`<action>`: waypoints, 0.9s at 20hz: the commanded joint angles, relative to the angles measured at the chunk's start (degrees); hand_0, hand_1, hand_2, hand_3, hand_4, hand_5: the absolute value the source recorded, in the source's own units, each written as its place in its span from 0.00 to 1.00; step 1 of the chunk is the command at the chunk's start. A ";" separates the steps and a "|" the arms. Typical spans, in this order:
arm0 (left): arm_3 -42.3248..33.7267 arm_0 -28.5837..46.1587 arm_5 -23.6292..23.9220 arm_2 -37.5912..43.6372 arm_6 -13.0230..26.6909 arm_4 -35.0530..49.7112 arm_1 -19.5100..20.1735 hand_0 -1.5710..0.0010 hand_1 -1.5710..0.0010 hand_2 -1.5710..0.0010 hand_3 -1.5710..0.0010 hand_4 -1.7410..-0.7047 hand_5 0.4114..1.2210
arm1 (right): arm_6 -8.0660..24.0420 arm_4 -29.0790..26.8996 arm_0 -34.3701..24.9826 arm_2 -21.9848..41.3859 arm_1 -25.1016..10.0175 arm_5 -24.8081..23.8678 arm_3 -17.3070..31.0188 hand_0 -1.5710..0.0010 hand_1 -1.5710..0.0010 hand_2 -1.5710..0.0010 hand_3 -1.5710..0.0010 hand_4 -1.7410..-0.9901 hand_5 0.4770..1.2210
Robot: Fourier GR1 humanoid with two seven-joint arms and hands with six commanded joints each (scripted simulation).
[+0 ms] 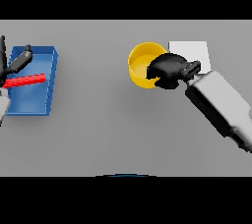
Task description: Pick up the red beaker and tilt it to pour out 1 green nut into yellow bowl. Pick up the yellow bowl and place it on the metallic measuring scale.
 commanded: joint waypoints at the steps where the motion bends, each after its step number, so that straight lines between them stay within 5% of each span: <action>1: 0.04 0.04 -0.30 0.00 0.43 -0.10 0.39 1.00 1.00 1.00 1.00 0.96 0.36 | 0.63 -0.60 -0.15 -0.84 -0.36 0.73 -0.23 0.00 0.00 0.07 0.14 0.00 1.00; 13: -3.20 2.14 -0.74 0.12 1.28 0.21 1.24 1.00 1.00 1.00 1.00 0.97 0.35 | -3.93 1.28 -4.64 -8.37 -5.60 -10.26 17.79 0.00 0.00 0.04 0.25 0.00 1.00; 18: -3.27 2.00 -1.01 0.34 1.46 0.16 1.74 1.00 1.00 1.00 1.00 0.98 0.33 | -5.41 3.23 -4.96 -8.95 -4.79 -15.80 26.79 0.00 0.00 0.08 0.18 0.00 1.00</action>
